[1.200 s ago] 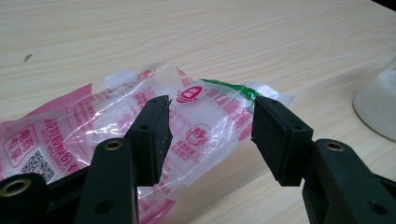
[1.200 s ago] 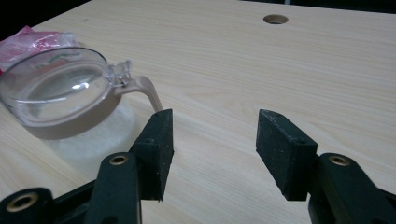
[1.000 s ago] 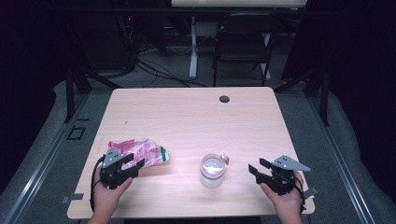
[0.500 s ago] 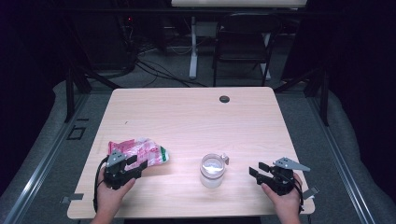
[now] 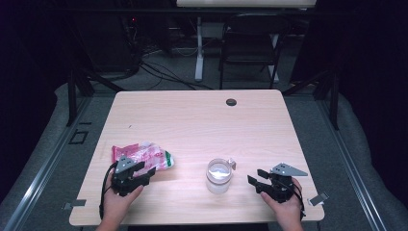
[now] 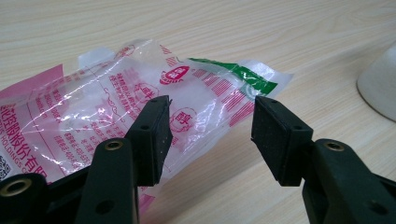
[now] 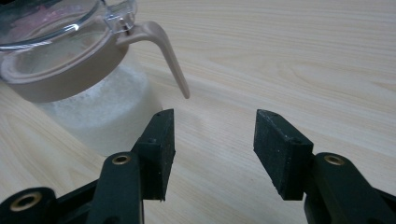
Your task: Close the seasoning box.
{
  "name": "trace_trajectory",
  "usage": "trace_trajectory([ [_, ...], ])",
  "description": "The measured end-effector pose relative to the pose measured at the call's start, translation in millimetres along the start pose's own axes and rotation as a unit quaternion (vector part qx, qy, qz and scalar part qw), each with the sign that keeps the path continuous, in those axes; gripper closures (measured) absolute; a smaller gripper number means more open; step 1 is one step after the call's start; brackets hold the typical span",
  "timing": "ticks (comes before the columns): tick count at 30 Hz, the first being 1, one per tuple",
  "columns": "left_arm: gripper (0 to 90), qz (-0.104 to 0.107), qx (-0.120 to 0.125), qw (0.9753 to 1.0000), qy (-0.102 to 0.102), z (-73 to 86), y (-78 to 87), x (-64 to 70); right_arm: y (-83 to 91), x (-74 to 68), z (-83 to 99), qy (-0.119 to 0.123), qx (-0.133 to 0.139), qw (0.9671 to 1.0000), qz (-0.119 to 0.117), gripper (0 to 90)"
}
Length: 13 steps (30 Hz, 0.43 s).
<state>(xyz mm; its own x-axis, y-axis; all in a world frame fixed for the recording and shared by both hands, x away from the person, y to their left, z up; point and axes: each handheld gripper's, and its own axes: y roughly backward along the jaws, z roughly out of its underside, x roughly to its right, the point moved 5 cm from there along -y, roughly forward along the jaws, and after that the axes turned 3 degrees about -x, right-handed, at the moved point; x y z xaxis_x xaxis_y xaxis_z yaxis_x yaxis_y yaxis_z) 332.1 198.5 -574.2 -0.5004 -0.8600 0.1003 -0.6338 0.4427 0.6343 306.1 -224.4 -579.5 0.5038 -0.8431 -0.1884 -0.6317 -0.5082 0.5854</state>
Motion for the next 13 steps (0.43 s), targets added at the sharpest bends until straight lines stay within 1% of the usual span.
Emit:
trace_trajectory([
  [3,47.0,0.0,-0.001,1.0,0.0,0.2,-0.6,0.4,-2.6,-3.1,0.1,0.005,-0.002,1.0,-0.005,48.1],
  [6,46.9,0.001,0.001,1.0,0.0,0.1,-0.4,1.0,-3.1,-2.8,0.8,0.006,-0.003,1.0,-0.004,48.1],
  [8,46.9,0.0,0.0,1.0,0.0,-0.1,-0.7,0.7,-2.5,-1.5,0.9,0.001,-0.001,1.0,-0.004,48.0],
  [10,46.8,0.001,0.003,1.0,0.006,-0.7,-0.8,0.8,-2.6,0.3,1.4,-0.001,-0.001,1.0,-0.005,47.9],
  [13,46.5,0.0,0.008,0.9999,0.01,-1.9,0.2,0.0,-1.7,5.7,2.2,-0.011,0.002,0.9999,0.001,47.0],
])
